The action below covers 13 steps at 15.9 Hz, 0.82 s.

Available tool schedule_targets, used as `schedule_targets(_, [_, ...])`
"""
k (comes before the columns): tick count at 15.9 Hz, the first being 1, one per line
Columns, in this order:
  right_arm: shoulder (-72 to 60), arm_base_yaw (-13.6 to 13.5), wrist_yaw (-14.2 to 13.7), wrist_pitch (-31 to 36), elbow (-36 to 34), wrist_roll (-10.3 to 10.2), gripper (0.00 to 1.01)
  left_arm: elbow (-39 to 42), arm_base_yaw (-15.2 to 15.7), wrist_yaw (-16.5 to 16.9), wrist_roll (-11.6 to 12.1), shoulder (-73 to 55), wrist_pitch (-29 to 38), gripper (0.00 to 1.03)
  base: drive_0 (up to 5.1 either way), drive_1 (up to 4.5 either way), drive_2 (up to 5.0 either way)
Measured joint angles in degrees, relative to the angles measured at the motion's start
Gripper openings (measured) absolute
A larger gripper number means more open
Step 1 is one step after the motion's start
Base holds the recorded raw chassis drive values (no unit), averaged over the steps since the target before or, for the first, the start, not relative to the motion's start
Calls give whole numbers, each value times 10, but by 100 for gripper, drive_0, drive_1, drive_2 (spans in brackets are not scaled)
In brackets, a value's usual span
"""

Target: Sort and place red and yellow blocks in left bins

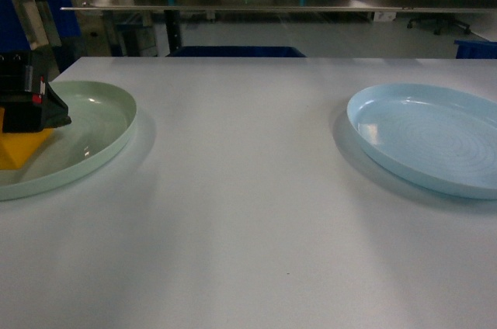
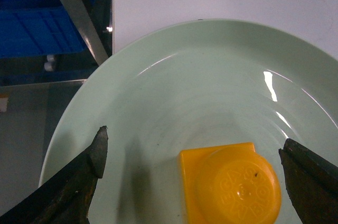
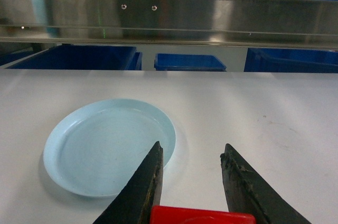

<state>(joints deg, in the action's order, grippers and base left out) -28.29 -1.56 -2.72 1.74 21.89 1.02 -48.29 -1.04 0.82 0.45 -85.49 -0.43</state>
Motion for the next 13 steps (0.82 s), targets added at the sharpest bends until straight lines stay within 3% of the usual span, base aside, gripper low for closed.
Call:
schedule_targets(4, [0,0,0,0,0,0,28,5,-2,-9,5,-13,5,95,0,0,0])
schedule_targets(7, [0,0,0,0,0,-1,28,5,-4,-10,11,-14,9,65,0,0,0])
schedule_targets(9, [0,0,0,0,0,-1,28,8,-7,-8,11,-14,24,27,0,0,0])
schedule_targets(13, [0,0,0,0,0,-1,28,6,15,40,5,22,118,27,0,0,0])
